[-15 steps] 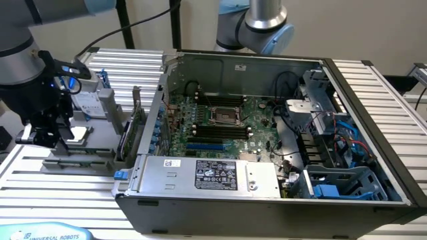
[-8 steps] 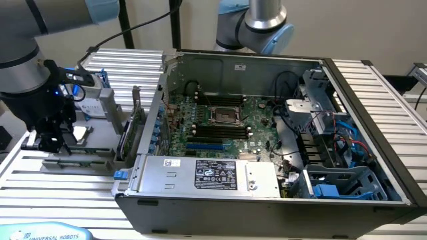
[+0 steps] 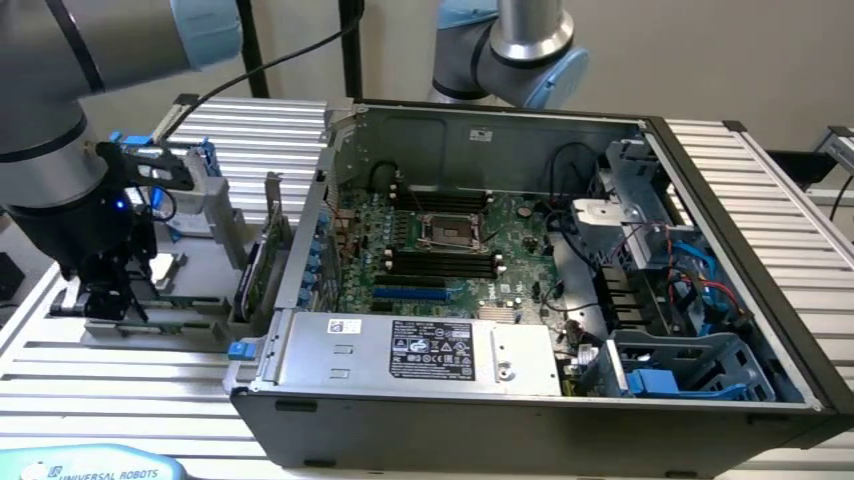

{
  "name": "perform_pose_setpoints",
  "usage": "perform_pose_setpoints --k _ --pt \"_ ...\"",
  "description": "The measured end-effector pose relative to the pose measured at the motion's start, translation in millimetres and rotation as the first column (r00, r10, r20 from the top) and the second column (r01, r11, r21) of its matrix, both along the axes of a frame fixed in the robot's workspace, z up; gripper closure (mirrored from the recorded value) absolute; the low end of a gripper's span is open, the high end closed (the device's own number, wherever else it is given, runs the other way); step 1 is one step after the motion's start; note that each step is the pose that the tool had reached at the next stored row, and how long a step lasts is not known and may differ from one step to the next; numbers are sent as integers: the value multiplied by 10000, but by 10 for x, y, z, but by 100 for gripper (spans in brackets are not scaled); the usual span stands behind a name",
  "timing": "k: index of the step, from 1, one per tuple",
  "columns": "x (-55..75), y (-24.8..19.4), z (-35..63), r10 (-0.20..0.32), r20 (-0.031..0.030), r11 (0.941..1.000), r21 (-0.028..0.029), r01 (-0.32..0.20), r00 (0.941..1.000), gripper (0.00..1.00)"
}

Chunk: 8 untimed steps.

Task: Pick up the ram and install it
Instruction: 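Pick up the ram and move it above insertion slot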

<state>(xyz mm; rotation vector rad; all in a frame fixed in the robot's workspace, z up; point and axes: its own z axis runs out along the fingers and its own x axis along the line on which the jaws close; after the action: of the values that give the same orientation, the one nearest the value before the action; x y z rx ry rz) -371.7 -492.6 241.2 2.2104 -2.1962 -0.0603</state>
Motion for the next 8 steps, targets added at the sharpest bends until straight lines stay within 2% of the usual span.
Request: perform_pose_setpoints --k 4,8 --pt "2 -28 -74 0 2 10000 2 0 10000 64" --pt "6 -34 -145 -1 0 10000 0 1 10000 64"
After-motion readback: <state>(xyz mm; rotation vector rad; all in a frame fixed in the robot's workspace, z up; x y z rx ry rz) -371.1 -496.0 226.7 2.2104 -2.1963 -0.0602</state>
